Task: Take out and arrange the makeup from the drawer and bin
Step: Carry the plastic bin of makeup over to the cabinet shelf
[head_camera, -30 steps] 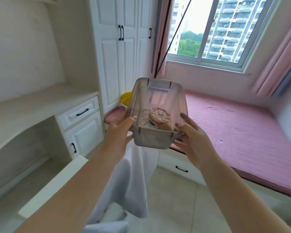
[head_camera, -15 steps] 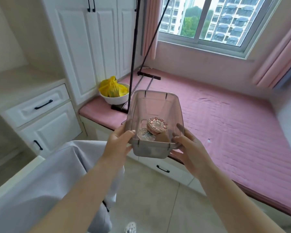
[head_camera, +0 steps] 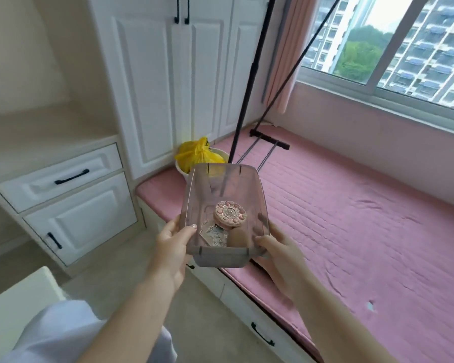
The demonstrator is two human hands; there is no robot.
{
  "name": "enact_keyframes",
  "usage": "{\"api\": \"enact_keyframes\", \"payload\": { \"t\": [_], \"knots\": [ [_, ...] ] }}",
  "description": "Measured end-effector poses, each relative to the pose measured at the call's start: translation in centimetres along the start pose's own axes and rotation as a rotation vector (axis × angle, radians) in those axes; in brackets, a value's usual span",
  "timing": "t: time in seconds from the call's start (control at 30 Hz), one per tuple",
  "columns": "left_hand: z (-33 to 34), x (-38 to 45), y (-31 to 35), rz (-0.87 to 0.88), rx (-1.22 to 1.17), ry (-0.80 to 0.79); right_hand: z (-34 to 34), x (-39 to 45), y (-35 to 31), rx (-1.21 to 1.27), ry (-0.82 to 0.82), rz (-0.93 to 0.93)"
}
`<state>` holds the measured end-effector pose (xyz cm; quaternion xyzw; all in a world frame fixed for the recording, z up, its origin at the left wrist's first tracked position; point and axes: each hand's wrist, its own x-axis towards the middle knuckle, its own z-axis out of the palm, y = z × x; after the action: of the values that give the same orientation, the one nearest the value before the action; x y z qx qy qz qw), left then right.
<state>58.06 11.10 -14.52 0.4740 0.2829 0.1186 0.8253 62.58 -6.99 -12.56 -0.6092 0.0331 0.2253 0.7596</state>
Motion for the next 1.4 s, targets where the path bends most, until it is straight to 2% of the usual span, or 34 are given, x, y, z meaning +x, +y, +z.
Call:
{"api": "enact_keyframes", "payload": {
  "t": [0.3,0.7,0.83,1.0,1.4],
  "knots": [
    [-1.5,10.9,4.1,0.061,-0.057,0.295,6.3,14.8,-3.4,-0.13,-0.336,0.089],
    [-5.4,24.2,13.7,0.243,-0.186,0.518,20.3,34.2,-7.1,-0.172,-0.757,0.152],
    [-7.6,27.3,16.5,0.255,-0.181,0.545,24.9,37.9,-7.5,-0.209,-0.794,0.172],
    [-12.2,32.5,20.2,0.225,-0.218,0.552,32.0,43.8,-6.0,-0.155,-0.801,0.292],
    [-28.8,47.2,32.2,0.041,-0.222,0.433,51.6,54.5,-2.3,-0.147,-0.752,0.262]
  ]
}}
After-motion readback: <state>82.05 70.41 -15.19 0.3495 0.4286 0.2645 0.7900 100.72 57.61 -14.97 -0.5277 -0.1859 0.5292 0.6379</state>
